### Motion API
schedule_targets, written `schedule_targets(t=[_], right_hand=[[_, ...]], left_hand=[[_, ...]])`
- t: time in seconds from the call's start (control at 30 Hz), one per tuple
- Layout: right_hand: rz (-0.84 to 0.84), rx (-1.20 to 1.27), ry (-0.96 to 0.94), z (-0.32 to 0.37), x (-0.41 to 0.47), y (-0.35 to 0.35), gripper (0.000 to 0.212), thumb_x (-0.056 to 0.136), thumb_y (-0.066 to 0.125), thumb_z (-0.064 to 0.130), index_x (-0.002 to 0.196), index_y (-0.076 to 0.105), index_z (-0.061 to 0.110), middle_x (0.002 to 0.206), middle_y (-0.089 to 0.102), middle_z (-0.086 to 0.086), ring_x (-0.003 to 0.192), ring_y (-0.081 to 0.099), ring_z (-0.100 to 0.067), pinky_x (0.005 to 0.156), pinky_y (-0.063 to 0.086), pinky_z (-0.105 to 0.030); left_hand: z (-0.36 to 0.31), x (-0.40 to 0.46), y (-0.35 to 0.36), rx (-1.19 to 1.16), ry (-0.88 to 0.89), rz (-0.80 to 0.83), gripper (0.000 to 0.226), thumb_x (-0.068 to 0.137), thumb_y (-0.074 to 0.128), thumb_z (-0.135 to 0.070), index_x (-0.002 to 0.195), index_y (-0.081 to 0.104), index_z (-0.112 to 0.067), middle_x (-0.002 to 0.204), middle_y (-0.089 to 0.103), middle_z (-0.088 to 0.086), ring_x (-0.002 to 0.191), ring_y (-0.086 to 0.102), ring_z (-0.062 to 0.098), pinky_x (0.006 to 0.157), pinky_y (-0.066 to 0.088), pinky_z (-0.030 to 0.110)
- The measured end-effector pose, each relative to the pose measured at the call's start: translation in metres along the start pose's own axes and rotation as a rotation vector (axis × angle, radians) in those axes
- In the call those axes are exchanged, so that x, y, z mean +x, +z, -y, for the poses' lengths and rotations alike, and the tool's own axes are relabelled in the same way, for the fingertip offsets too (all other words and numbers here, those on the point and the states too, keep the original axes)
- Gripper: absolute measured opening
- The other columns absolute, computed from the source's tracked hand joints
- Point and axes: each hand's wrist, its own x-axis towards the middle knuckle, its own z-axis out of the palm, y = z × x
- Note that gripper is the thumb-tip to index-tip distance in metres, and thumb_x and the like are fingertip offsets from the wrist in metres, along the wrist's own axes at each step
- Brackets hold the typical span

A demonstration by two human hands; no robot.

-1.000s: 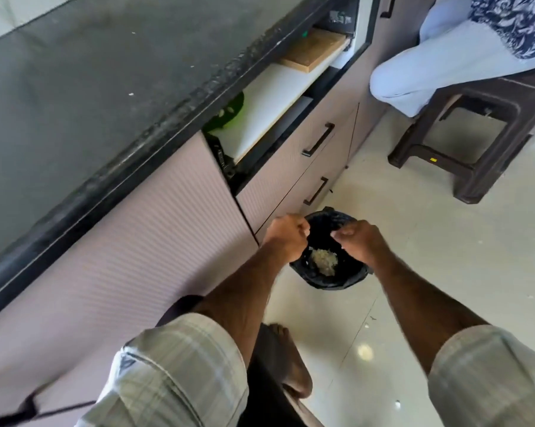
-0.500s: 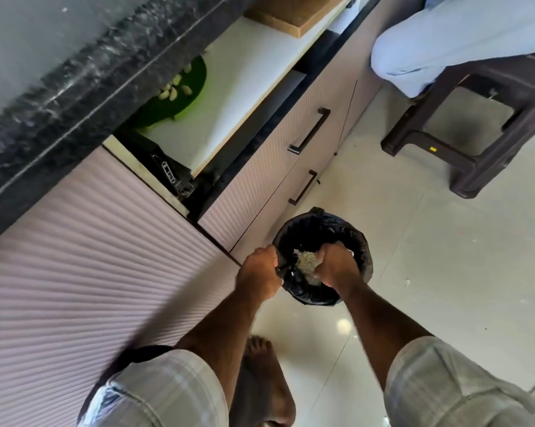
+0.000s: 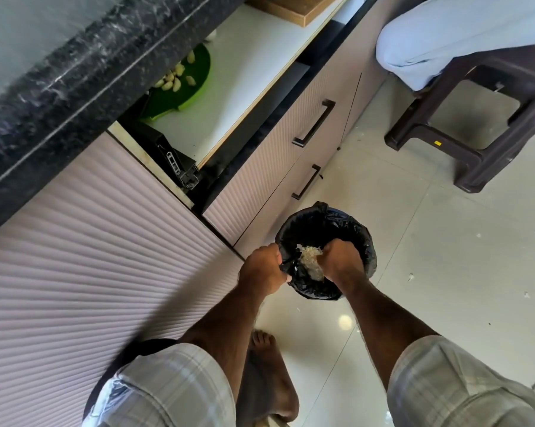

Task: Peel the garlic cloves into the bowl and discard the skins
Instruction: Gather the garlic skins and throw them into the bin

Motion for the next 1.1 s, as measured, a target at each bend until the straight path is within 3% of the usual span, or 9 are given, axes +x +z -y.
schedule_targets(t=[0.07,0.13,0.23,0.3,0.37,0.47,0.63,0.93,1.1], right_hand=[[0.138,-0.015,-0.074,0.004,-0.001,0.003,0.038,0.078,0.084,0.019,0.115,0.074,0.018,0.117,0.072,-0.008,0.113,0.070,-0.032,0.092,0.060,-0.038],[0.299,-0.003,-0.075,0.005,-0.004,0.006,0.083,0.070,0.094,0.021,0.142,0.054,0.025,0.145,0.051,-0.008,0.135,0.053,-0.038,0.107,0.053,-0.048],[0.076,0.003,-0.042,0.002,-0.010,0.001,0.054,0.072,0.091,0.044,0.116,0.073,0.018,0.105,0.074,-0.003,0.095,0.072,-0.025,0.084,0.062,-0.036],[-0.002,-0.054,-0.036,0.004,-0.017,-0.006,0.032,0.079,0.084,0.032,0.105,0.078,0.015,0.093,0.077,-0.004,0.085,0.075,-0.024,0.079,0.063,-0.034],[0.144,-0.127,-0.045,0.006,-0.023,-0.010,0.055,0.077,0.085,0.023,0.129,0.068,0.016,0.135,0.067,-0.011,0.120,0.067,-0.033,0.097,0.059,-0.042],[0.369,-0.195,-0.133,0.010,-0.043,-0.017,0.106,0.063,0.096,0.033,0.154,0.042,0.031,0.167,0.028,-0.008,0.154,0.030,-0.040,0.120,0.034,-0.060],[0.029,0.191,-0.264,0.035,-0.100,-0.066,0.028,0.091,0.079,0.023,0.118,0.074,0.017,0.109,0.078,-0.004,0.091,0.074,-0.019,0.071,0.059,-0.025],[-0.787,0.314,-0.747,0.125,-0.246,-0.153,0.011,0.091,0.068,0.022,0.100,0.074,0.020,0.096,0.072,0.000,0.086,0.065,-0.020,0.073,0.054,-0.027],[-1.031,0.479,-1.099,0.194,-0.328,-0.187,0.008,0.094,0.067,0.018,0.098,0.073,0.015,0.104,0.064,-0.006,0.098,0.062,-0.028,0.086,0.049,-0.035]], left_hand=[[-0.004,-0.001,-0.004,-0.013,-0.015,-0.038,0.035,0.075,0.089,-0.018,0.077,0.054,-0.025,0.084,0.065,-0.007,0.077,0.063,0.023,0.066,0.057,0.034],[-0.005,-0.004,-0.005,-0.053,0.007,0.041,0.044,0.076,0.086,-0.005,0.102,0.071,-0.037,0.114,0.071,-0.007,0.091,0.069,0.022,0.075,0.065,0.036],[-0.008,-0.015,-0.011,0.025,-0.003,0.214,0.108,0.068,0.100,-0.023,0.157,0.039,-0.031,0.155,0.047,0.007,0.134,0.055,0.032,0.103,0.058,0.047],[-0.009,-0.024,-0.019,0.165,0.034,0.102,0.065,0.073,0.097,-0.034,0.124,0.060,-0.021,0.126,0.065,0.007,0.114,0.066,0.032,0.094,0.061,0.047],[-0.010,-0.033,-0.031,0.099,0.067,0.057,0.032,0.080,0.093,-0.023,0.101,0.069,-0.021,0.111,0.071,0.000,0.104,0.072,0.031,0.090,0.063,0.042],[-0.016,-0.056,-0.050,0.035,0.129,0.221,0.103,0.078,0.095,-0.017,0.163,0.038,-0.032,0.161,0.044,0.001,0.149,0.044,0.029,0.118,0.043,0.041],[-0.029,-0.115,-0.098,0.161,0.221,0.019,0.052,0.094,0.077,-0.040,0.141,0.061,-0.024,0.142,0.060,0.003,0.127,0.059,0.027,0.105,0.053,0.045],[-0.026,-0.255,-0.182,0.626,0.602,-0.739,0.018,0.101,0.059,-0.025,0.113,0.065,-0.013,0.100,0.067,0.009,0.093,0.065,0.032,0.071,0.061,0.046],[0.021,-0.349,-0.231,0.723,0.796,-1.191,0.021,0.099,0.061,-0.022,0.109,0.071,-0.007,0.097,0.064,0.016,0.089,0.056,0.037,0.070,0.041,0.047]])
